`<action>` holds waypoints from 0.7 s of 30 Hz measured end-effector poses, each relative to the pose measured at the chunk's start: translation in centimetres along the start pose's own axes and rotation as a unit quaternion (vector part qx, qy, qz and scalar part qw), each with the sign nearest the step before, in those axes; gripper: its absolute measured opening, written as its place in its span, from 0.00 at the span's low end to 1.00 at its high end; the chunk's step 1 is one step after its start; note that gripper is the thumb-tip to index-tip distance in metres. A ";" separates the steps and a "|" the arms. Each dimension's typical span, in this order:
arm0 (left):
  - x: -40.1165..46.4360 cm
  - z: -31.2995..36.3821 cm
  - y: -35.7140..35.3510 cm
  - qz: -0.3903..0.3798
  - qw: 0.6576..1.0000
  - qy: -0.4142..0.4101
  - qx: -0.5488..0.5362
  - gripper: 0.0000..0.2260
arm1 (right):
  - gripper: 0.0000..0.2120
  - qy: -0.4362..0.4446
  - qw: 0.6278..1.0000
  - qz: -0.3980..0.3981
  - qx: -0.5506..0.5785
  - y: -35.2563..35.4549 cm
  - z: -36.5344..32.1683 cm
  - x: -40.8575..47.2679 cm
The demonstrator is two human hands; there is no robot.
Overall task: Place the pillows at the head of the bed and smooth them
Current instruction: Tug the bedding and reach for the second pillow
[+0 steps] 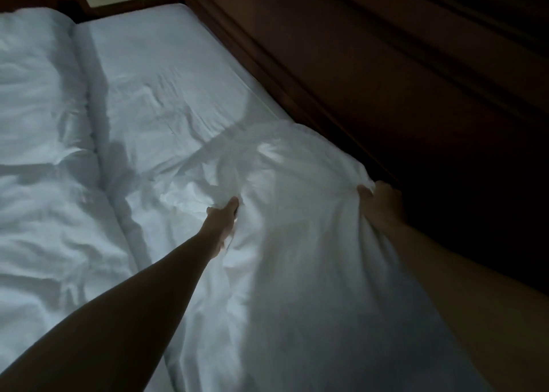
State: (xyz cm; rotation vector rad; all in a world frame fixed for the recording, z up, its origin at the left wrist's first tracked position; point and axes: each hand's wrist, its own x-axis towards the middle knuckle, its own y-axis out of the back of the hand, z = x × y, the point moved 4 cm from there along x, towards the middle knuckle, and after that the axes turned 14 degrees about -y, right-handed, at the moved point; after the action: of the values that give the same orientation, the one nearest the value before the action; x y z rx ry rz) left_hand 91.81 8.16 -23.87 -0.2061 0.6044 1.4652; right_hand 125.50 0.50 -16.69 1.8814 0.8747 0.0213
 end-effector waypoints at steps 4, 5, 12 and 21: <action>-2.2 2.1 3.4 -0.025 0.972 -0.078 0.220 0.24 | 0.24 -0.001 1.000 -0.002 -0.023 0.7 0.0 -2.6; -3.3 2.9 4.5 -0.032 0.956 -0.110 0.268 0.23 | 0.23 0.015 0.999 0.008 -0.037 0.9 -0.6 -4.0; -17.5 7.0 16.6 -0.152 0.909 -0.180 0.345 0.15 | 0.18 0.141 0.962 -0.137 -0.191 -2.0 -7.8 -22.7; -41.0 6.5 40.7 -0.075 0.874 -0.222 0.426 0.16 | 0.20 0.279 0.901 -0.196 -0.271 -2.2 -18.1 -52.0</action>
State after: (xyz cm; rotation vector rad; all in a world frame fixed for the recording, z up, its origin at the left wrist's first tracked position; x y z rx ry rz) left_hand 54.59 -19.31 11.32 0.7443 0.7744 0.9295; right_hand 79.06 -14.76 8.78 1.1554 1.4526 0.5263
